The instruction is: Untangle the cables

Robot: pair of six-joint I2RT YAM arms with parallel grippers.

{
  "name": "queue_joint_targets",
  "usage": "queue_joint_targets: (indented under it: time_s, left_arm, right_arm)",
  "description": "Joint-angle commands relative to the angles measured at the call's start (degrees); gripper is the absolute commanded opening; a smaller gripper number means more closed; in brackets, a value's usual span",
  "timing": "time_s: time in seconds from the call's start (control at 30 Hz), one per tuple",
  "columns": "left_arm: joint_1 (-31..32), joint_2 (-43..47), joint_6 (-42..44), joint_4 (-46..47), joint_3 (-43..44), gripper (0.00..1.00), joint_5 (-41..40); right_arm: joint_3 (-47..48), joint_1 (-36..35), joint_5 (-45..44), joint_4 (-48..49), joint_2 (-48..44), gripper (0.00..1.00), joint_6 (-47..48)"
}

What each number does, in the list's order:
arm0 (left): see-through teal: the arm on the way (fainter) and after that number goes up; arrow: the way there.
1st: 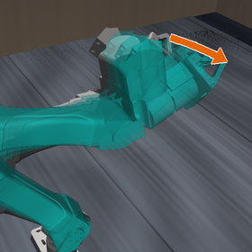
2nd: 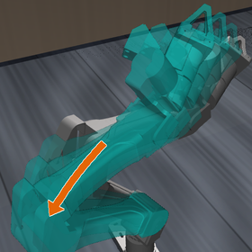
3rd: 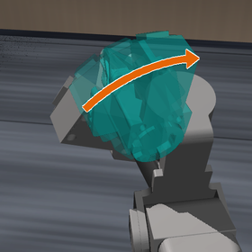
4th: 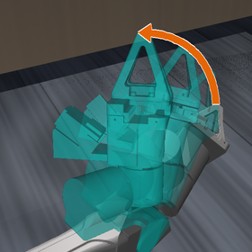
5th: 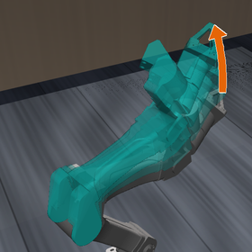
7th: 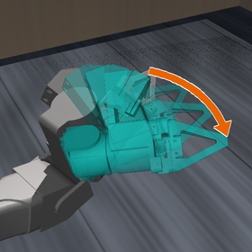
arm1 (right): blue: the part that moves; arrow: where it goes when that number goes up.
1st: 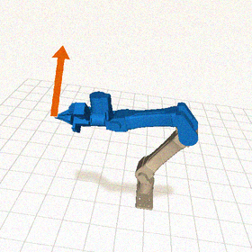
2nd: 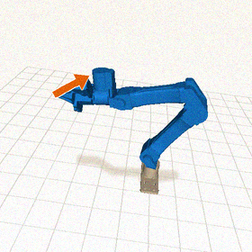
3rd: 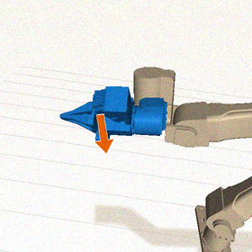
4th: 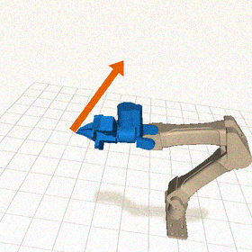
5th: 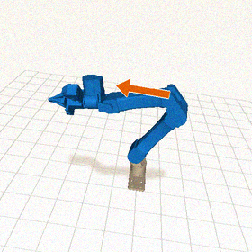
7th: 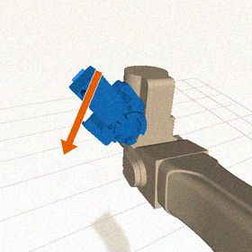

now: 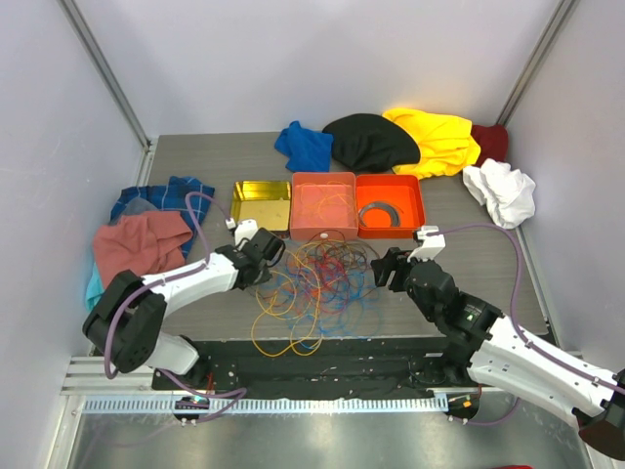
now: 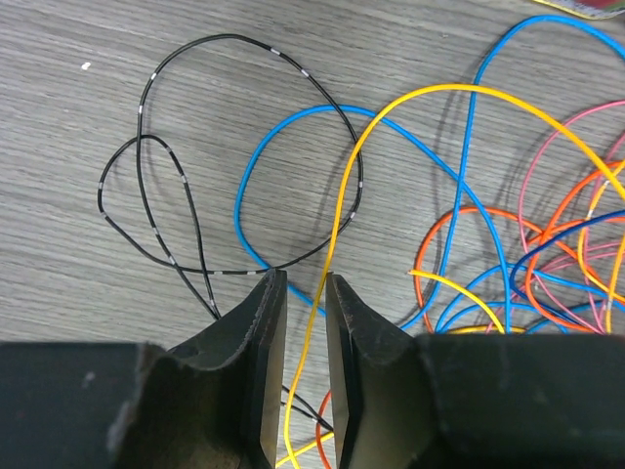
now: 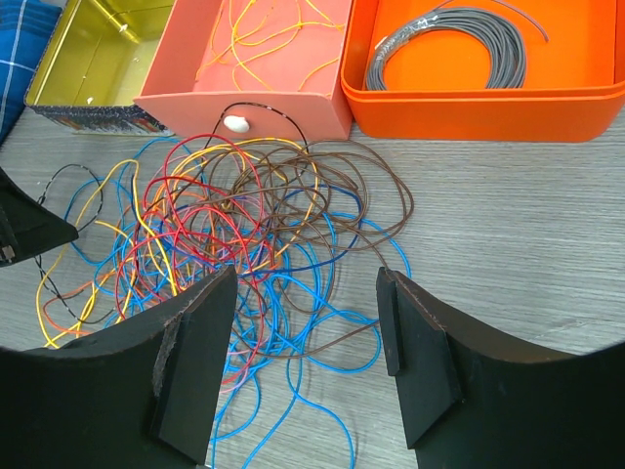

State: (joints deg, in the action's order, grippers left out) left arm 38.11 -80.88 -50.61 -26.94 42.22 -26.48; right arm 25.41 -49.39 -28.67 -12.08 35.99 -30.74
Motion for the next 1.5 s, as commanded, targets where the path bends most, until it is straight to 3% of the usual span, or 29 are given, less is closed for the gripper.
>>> queue_joint_targets:
  time_s: [0.0,0.3,0.47,0.87,1.0,1.2,1.47]
  left_arm:
    - [-0.3,-1.4,-0.8,2.2,0.0,0.27,-0.9]
    - [-0.3,-2.1,-0.7,3.0,-0.3,0.25,-0.5]
    - [-0.2,-0.4,-0.8,2.5,-0.4,0.14,-0.5]
    - [4.1,16.7,-0.7,-7.0,7.0,0.06,-7.1]
    - [5.6,21.2,1.3,-8.0,11.2,0.00,-6.3]
    - [10.0,27.3,11.0,1.2,19.4,0.00,-6.0]
    - [10.6,19.4,21.8,1.8,45.9,0.00,-3.7]
  right_arm:
    - [0.8,-0.3,-0.6,1.2,-1.1,0.67,-0.5]
    - [0.6,-0.3,-0.8,1.2,-0.7,0.67,-0.5]
    - [0.6,-0.3,-0.7,1.3,-0.9,0.67,-0.4]
    - [1.0,-0.3,0.4,2.5,0.0,0.67,-0.4]
    - [1.2,-0.3,0.6,2.7,-0.1,0.67,-0.6]
    - [4.0,-0.3,0.9,2.7,0.1,0.67,1.0]
    - [5.6,-0.3,1.9,2.2,-1.5,0.67,-0.1]
